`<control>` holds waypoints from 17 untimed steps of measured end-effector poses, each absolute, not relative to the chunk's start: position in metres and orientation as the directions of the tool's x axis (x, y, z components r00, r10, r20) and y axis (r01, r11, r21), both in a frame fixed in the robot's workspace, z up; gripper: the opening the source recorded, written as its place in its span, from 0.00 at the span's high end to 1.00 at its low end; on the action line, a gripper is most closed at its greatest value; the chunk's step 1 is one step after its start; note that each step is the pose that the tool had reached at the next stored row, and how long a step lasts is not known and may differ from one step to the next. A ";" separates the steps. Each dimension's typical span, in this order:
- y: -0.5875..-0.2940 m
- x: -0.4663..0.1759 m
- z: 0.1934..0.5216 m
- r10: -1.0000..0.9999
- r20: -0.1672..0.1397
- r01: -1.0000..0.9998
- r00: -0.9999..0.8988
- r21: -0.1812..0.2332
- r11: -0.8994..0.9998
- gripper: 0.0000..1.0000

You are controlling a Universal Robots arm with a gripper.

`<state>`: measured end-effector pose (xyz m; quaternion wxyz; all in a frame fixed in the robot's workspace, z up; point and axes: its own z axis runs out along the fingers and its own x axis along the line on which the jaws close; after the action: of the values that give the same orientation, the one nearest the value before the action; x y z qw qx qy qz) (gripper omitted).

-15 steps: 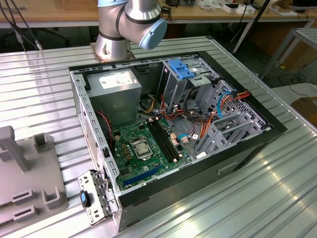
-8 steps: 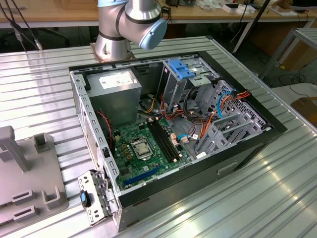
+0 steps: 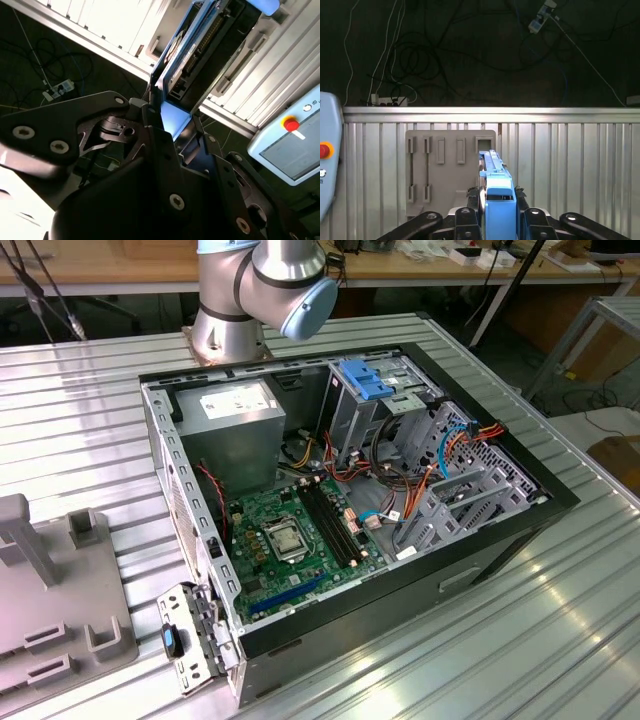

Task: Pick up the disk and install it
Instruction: 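Pick up the disk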

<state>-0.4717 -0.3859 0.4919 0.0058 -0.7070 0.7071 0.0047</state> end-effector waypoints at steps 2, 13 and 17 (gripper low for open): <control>-0.386 -0.472 0.498 -1.000 -0.015 -1.000 0.000 -0.002 0.000 0.63; -0.386 -0.472 0.533 -1.000 -0.015 -1.000 0.000 -0.001 0.000 0.63; -0.386 -0.472 0.543 -1.000 -0.015 -1.000 0.000 -0.001 0.000 0.63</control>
<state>-0.4717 -0.3859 0.5425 0.0058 -0.7070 0.7072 0.0047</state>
